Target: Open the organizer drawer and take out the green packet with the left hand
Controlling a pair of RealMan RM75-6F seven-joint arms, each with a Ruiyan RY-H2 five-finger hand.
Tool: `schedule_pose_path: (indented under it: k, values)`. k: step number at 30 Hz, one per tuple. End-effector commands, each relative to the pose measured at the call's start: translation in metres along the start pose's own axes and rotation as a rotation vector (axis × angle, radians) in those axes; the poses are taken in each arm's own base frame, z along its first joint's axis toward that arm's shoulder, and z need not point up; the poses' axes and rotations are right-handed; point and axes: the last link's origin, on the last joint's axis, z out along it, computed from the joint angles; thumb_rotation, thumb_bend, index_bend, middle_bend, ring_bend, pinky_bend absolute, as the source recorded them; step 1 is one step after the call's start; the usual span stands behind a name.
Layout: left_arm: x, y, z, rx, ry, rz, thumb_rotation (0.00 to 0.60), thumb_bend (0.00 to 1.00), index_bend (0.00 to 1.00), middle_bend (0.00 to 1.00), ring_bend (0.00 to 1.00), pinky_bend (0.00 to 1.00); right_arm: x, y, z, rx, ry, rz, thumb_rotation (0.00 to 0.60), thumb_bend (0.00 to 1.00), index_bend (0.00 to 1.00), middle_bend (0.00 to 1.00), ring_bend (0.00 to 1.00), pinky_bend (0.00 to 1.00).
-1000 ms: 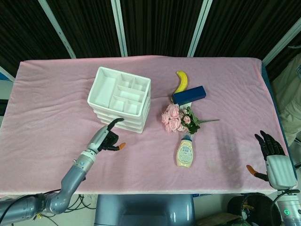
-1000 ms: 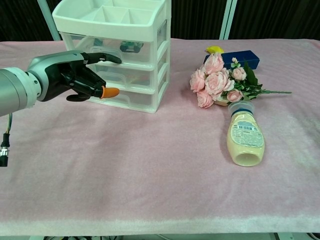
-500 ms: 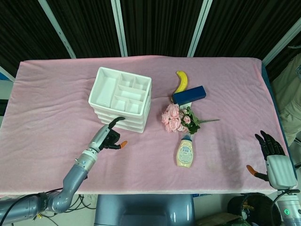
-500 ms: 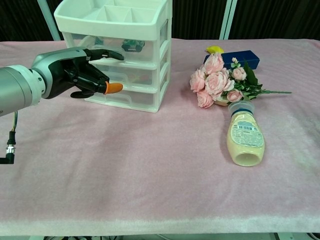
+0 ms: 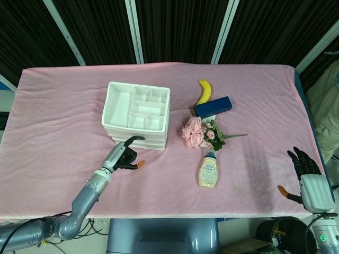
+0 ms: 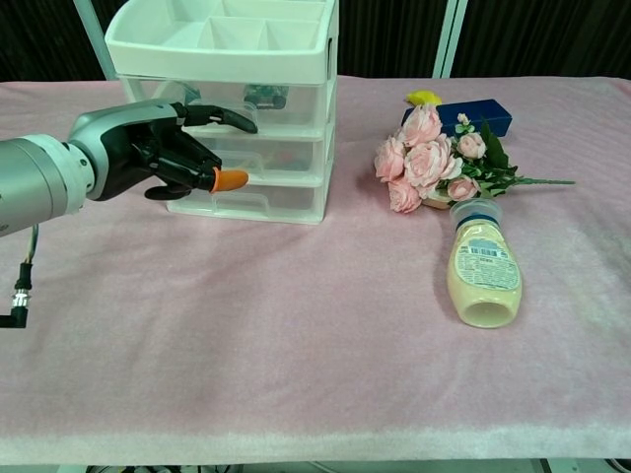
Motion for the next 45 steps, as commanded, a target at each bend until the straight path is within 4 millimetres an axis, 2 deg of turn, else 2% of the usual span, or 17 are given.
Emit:
schedule_pose_path:
  k: [1,12,17,22,27,34,39,45]
  values:
    - [0.0,0.001,-0.005,-0.007,0.0,-0.005,0.6,0.3,0.31,0.91,0.85,0.95,0.0,0.0,0.0,0.001,0.001,0.0,0.6,0.04,0.0,0.0,0.0,0.12]
    - [-0.001,-0.007,-0.031,-0.001,-0.009,-0.005,0.6,0.3,0.3,0.91,0.85,0.95,0.0,0.0,0.0,-0.002,0.006,0.004,0.6,0.05,0.0,0.0,0.0,0.12]
    - [0.001,-0.012,-0.044,-0.01,0.001,0.024,0.6,0.3,0.27,0.91,0.85,0.95,0.001,-0.001,0.0,-0.002,0.006,0.005,0.6,0.05,0.0,0.0,0.0,0.12]
    - [0.011,-0.007,-0.057,-0.106,0.066,0.216,0.6,0.3,0.24,0.92,0.85,0.96,0.001,-0.001,0.0,-0.003,0.006,0.006,0.6,0.05,0.0,0.0,0.0,0.12]
    - [0.023,0.004,-0.061,-0.182,0.2,0.515,0.6,0.3,0.21,0.92,0.85,0.96,0.001,-0.001,0.0,-0.002,0.005,0.01,0.6,0.05,0.0,0.0,0.0,0.12]
    - [0.034,0.012,-0.061,-0.158,0.336,0.799,0.6,0.3,0.19,0.93,0.87,0.97,0.001,-0.001,-0.001,-0.003,0.005,0.018,0.6,0.04,0.0,0.0,0.0,0.12]
    - [0.041,0.01,-0.059,-0.117,0.408,0.917,0.6,0.3,0.18,0.94,0.87,0.97,0.001,-0.001,-0.001,-0.004,0.003,0.021,0.6,0.05,0.0,0.0,0.0,0.12]
    - [0.044,0.006,-0.056,-0.055,0.416,0.945,0.6,0.3,0.18,0.94,0.87,0.98,0.001,-0.001,0.0,-0.005,0.002,0.024,0.6,0.05,0.0,0.0,0.0,0.12]
